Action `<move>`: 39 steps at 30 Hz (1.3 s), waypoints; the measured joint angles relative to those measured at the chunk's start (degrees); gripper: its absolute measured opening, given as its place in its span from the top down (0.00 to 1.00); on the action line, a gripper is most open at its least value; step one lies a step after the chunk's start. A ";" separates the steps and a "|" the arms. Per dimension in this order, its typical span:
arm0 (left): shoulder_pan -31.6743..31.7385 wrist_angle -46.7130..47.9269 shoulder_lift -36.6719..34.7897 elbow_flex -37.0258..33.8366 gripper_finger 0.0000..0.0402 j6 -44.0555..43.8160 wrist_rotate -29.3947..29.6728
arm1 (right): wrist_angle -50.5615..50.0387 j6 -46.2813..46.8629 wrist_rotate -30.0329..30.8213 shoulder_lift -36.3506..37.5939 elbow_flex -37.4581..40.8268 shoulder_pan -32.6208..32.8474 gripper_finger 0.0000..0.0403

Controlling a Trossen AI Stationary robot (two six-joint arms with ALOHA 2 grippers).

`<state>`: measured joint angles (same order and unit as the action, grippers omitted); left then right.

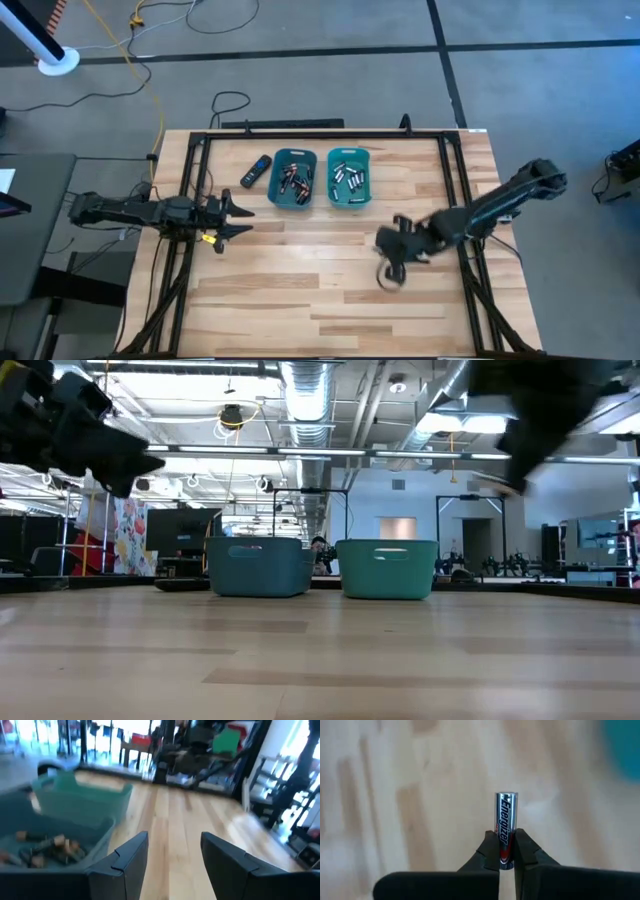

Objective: Sort batteries
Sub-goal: Put the silver battery into the green bin

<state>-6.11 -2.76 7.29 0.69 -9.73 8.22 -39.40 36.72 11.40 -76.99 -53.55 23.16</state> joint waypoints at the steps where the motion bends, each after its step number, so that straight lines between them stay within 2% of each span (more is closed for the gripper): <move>1: 0.00 -0.09 -1.26 0.02 0.56 0.64 -0.04 | -0.78 -1.38 0.69 0.63 -1.25 -1.73 0.96; 8: 0.00 0.04 -4.73 0.00 0.56 3.48 -0.15 | -2.44 -13.26 2.29 -0.57 -10.11 -17.36 0.96; 12: 0.00 0.07 -4.74 -0.02 0.56 0.21 -0.15 | -2.79 -17.70 1.91 -5.86 -15.26 -26.92 0.96; 17: 0.00 -0.81 -4.76 -0.07 0.56 -0.26 -0.06 | -2.40 -20.77 -3.91 -14.98 -21.97 -36.33 0.96; 20: 0.00 -0.85 -5.62 -0.07 0.56 -0.01 -0.05 | -3.21 -21.91 -5.33 -21.01 -25.00 -40.40 0.96; 28: 0.00 0.02 -6.19 -0.07 0.56 -3.73 -0.11 | -7.12 -24.80 -7.07 -34.10 -30.36 -44.85 0.96; 31: 0.00 0.05 -6.19 -0.09 0.56 -4.38 -0.10 | -6.71 -24.77 -9.92 -36.89 -31.24 -45.60 0.96; 39: 0.00 0.13 -6.19 -0.11 0.56 -4.47 -0.12 | -6.80 -24.79 -10.03 -40.22 -31.58 -46.30 0.92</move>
<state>-6.11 -2.63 1.10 0.58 -14.20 8.10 -46.21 11.93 1.38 -117.21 -85.13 -23.14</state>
